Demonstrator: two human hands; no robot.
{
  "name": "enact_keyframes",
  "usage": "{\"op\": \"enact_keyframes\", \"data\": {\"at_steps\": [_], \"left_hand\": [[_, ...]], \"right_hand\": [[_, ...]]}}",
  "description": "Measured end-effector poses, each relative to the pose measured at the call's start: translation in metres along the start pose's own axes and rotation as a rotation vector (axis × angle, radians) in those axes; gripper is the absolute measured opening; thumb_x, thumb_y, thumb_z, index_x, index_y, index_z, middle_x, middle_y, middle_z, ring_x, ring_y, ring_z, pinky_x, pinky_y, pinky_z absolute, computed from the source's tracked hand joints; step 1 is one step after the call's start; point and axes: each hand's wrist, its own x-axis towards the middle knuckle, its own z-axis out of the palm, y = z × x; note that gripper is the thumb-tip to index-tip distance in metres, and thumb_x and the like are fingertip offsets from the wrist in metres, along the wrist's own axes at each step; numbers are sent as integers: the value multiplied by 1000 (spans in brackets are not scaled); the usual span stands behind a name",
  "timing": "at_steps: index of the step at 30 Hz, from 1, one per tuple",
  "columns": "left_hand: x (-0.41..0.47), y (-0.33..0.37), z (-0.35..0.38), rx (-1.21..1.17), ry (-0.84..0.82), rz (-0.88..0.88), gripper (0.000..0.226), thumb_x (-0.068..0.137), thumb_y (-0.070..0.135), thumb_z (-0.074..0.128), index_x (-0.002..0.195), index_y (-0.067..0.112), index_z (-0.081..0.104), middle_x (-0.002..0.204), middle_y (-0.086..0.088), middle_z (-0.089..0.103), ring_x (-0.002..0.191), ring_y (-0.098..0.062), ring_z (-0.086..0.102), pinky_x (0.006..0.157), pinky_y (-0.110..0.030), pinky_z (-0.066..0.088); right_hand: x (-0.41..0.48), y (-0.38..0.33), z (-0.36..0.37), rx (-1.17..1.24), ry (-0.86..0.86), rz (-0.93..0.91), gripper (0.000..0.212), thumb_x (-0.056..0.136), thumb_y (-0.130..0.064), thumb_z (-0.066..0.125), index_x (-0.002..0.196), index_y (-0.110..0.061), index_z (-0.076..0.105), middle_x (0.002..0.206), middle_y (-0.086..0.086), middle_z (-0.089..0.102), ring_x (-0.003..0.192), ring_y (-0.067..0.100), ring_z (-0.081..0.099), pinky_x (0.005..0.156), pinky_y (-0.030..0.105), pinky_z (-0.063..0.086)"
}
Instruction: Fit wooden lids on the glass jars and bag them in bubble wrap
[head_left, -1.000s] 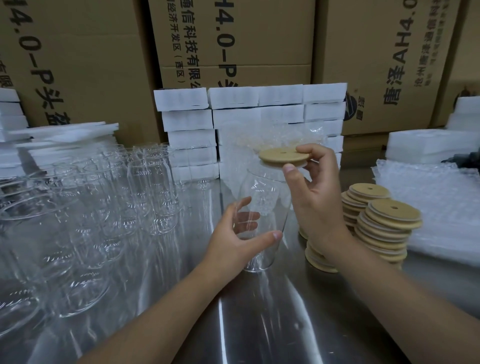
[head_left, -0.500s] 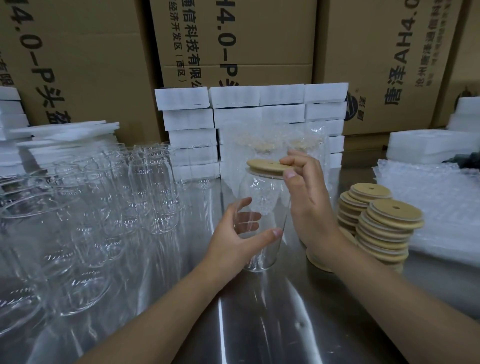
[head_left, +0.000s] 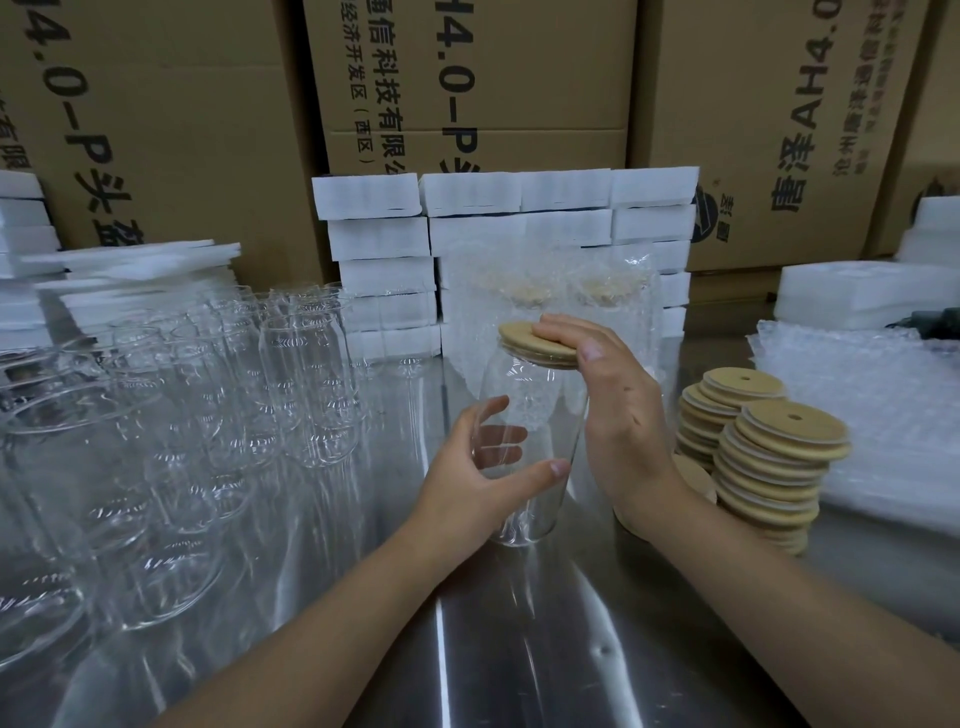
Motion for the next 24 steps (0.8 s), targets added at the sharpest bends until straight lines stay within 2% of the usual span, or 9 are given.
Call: {"op": "enact_keyframes", "data": {"at_steps": [8, 12, 16, 18, 21, 24], "left_hand": [[0, -1, 0, -3, -1, 7, 89, 42, 56, 80, 124, 38, 50, 111, 8, 65, 100, 0, 64, 81, -21, 53], [0, -2, -1, 8, -10, 15, 88, 43, 56, 81, 124, 39, 49, 112, 8, 65, 102, 0, 64, 87, -25, 54], [0, -1, -1, 13, -18, 19, 87, 44, 56, 81, 123, 40, 49, 112, 8, 65, 103, 0, 64, 88, -26, 53], [0, -2, -2, 15, -20, 16, 86, 44, 56, 81, 122, 42, 49, 112, 9, 65, 103, 1, 63, 88, -26, 53], [0, -3, -2, 22, -23, 20, 83, 45, 57, 81, 120, 44, 49, 112, 9, 65, 104, -1, 64, 88, -27, 54], [1, -5, -2, 13, -16, 20, 81, 45, 56, 82, 119, 45, 50, 111, 9, 65, 106, -5, 65, 89, -29, 54]], "right_hand": [[-1, -2, 0, 0, 24, -1, 34, 90, -40, 32, 104, -36, 62, 117, -12, 62, 117, 1, 54, 99, 22, 42], [-1, -3, 0, -14, 52, -14, 34, 90, -40, 32, 105, -34, 62, 115, -14, 62, 116, 1, 55, 98, 22, 43], [-3, -3, 0, -16, 66, 5, 41, 88, -43, 32, 114, -27, 59, 116, -18, 60, 117, -3, 54, 94, 12, 40], [-4, -2, 0, -11, 74, 4, 49, 87, -43, 31, 121, -20, 58, 119, -13, 61, 117, -2, 54, 93, 10, 40], [-5, 0, -1, -8, 82, -11, 59, 88, -41, 28, 125, -7, 59, 124, 1, 62, 118, 3, 55, 96, 15, 42], [-6, 1, -1, -15, 88, -28, 60, 88, -40, 26, 125, -5, 59, 124, 4, 62, 118, 6, 55, 97, 17, 43]]}}
